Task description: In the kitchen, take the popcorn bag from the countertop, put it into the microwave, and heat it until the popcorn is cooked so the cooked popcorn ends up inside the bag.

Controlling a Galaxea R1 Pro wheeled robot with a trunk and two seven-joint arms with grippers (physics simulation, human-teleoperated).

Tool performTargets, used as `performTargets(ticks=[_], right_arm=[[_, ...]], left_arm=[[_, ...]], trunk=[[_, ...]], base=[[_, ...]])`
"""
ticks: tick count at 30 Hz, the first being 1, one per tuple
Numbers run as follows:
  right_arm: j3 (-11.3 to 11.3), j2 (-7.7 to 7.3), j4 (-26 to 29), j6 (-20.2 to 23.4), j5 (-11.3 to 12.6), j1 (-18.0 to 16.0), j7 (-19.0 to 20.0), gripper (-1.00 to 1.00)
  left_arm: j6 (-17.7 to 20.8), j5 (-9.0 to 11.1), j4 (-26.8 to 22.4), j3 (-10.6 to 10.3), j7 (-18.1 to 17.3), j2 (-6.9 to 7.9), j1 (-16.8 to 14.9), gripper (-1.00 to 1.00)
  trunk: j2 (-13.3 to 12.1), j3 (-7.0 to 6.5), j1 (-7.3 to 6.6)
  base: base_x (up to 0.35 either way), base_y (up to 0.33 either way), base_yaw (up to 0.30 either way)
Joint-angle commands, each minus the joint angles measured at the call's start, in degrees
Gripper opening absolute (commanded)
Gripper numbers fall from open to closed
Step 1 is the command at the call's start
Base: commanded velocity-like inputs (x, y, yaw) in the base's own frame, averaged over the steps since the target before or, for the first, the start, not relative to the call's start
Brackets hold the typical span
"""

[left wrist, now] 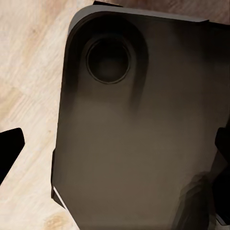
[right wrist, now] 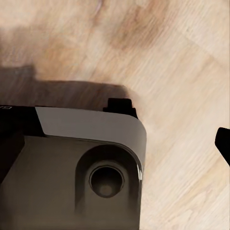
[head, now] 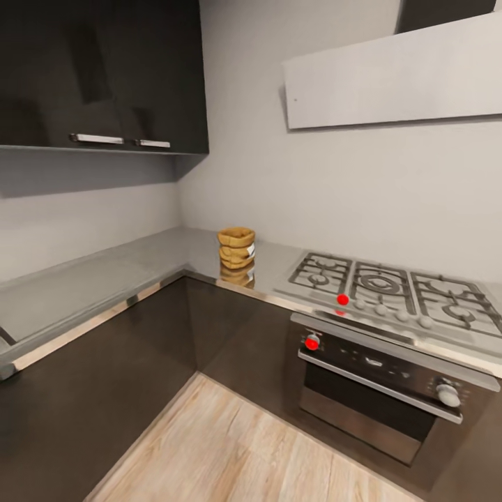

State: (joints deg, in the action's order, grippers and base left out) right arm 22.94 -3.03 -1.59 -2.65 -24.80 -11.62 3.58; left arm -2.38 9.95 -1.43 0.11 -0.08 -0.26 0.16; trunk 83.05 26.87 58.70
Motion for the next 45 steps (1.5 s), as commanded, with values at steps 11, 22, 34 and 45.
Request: performTargets(ticks=[11,22,34,45], right_arm=[[0.52,0.28,-0.22,-0.53,-0.23,-0.07,0.03,1.00],[0.53,0.61,-0.26,-0.38,-0.19,-0.07,0.09,1.00],[0.53,0.70,-0.26,-0.27,-0.16,-0.07,0.10,1.00],[0.53,0.66,-0.26,-0.31,-0.12,-0.07,0.06,1.00]], left_arm=[[-0.08,0.42,-0.04,-0.04,-0.01,-0.05,0.02,1.00],[-0.17,0.42,-0.06,-0.02,-0.01,-0.08,0.02,1.00],[-0.17,0.42,-0.06,-0.11,-0.01,-0.10,0.02,1.00],[-0.17,0.35,-0.06,-0.20,0.19,-0.10,0.02,1.00]], trunk=[[0.02,0.05,0.03],[0.02,0.05,0.03],[0.02,0.05,0.03],[0.02,0.05,0.03]], base=[[0.238,0.277,0.000],[0.238,0.277,-0.058],[0.238,0.275,-0.237],[0.203,0.148,-0.207]])
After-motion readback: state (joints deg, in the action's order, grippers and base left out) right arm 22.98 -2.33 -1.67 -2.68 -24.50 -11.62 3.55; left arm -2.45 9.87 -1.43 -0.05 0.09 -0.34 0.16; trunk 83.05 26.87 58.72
